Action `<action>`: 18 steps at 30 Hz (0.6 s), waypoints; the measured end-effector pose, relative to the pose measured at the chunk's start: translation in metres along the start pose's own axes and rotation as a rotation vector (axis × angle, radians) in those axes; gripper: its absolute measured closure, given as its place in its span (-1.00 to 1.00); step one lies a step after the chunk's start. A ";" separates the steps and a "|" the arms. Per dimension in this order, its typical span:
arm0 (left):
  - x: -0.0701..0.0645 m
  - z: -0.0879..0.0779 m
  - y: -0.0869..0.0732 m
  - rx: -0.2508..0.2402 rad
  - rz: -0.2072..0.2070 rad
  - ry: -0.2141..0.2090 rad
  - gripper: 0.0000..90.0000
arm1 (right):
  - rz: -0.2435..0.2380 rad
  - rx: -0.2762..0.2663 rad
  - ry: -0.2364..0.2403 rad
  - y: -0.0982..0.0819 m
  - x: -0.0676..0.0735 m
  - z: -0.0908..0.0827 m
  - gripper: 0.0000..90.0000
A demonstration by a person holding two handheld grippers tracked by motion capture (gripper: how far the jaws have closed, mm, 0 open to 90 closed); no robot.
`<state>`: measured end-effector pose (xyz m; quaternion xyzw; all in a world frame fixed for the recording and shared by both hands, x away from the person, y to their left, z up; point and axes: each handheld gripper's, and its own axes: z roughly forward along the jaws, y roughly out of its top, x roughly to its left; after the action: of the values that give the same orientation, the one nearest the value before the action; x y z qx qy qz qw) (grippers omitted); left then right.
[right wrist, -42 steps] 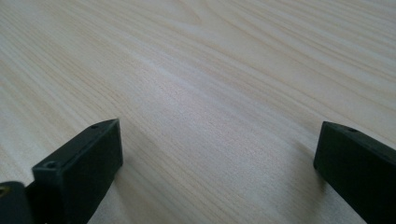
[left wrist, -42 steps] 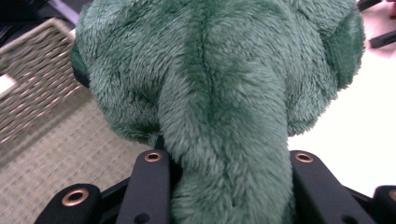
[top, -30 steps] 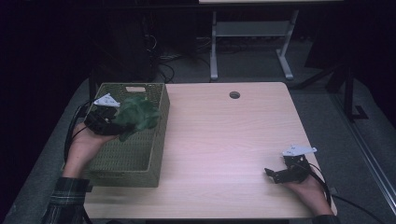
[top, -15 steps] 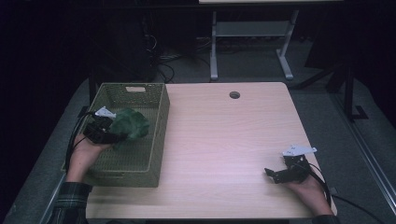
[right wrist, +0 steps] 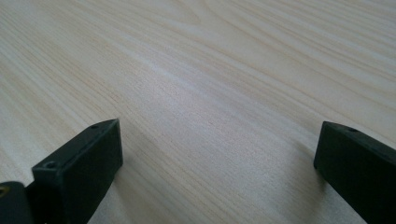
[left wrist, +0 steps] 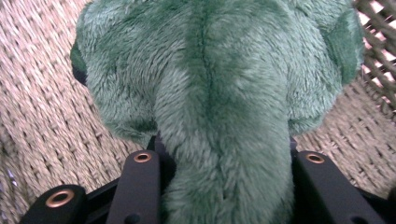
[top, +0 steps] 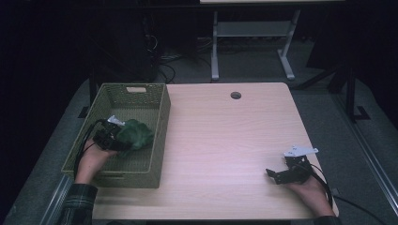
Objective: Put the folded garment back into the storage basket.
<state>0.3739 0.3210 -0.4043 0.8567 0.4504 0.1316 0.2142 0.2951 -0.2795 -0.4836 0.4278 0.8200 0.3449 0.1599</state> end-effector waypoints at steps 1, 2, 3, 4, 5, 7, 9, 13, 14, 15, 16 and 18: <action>0.000 0.001 0.000 0.005 0.000 -0.003 0.26 | 0.000 0.000 0.000 0.000 0.000 0.000 -0.98; -0.001 0.002 0.000 0.010 0.000 -0.008 0.23 | 0.000 0.000 0.000 0.000 0.000 0.000 -0.98; -0.001 0.003 0.000 0.022 0.002 -0.010 0.19 | 0.000 0.000 0.000 0.000 0.000 0.000 -0.98; -0.002 0.004 0.000 0.027 -0.001 -0.008 0.16 | 0.000 0.000 0.000 0.000 0.000 0.000 -0.98; -0.002 0.005 0.000 0.028 -0.004 -0.003 0.11 | -0.001 -0.001 0.000 0.000 0.000 0.000 -0.98; 0.000 0.006 0.000 0.026 -0.005 -0.002 -0.02 | 0.000 0.000 0.000 0.000 0.000 0.000 -0.98; 0.000 0.006 0.000 0.024 -0.004 -0.002 -0.16 | 0.000 -0.001 0.000 0.000 0.000 0.000 -0.98; -0.001 0.006 0.000 0.006 0.005 0.016 -0.46 | 0.001 0.000 0.000 0.000 0.000 0.000 -0.98; -0.001 0.006 0.000 0.002 0.004 0.023 -0.51 | 0.000 0.000 0.000 0.000 0.000 0.000 -0.98; -0.001 0.006 0.000 -0.002 0.007 0.030 -0.60 | -0.001 0.000 0.000 0.000 0.000 0.000 -0.98; -0.001 0.005 0.000 -0.013 0.015 0.028 -0.66 | -0.001 -0.001 0.001 0.000 0.000 0.000 -0.98; 0.001 0.002 0.001 -0.031 0.017 0.021 -0.70 | 0.000 0.000 0.000 0.000 0.000 0.000 -0.98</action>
<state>0.3754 0.3208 -0.4056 0.8556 0.4432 0.1496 0.2216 0.2950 -0.2794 -0.4836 0.4277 0.8199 0.3451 0.1600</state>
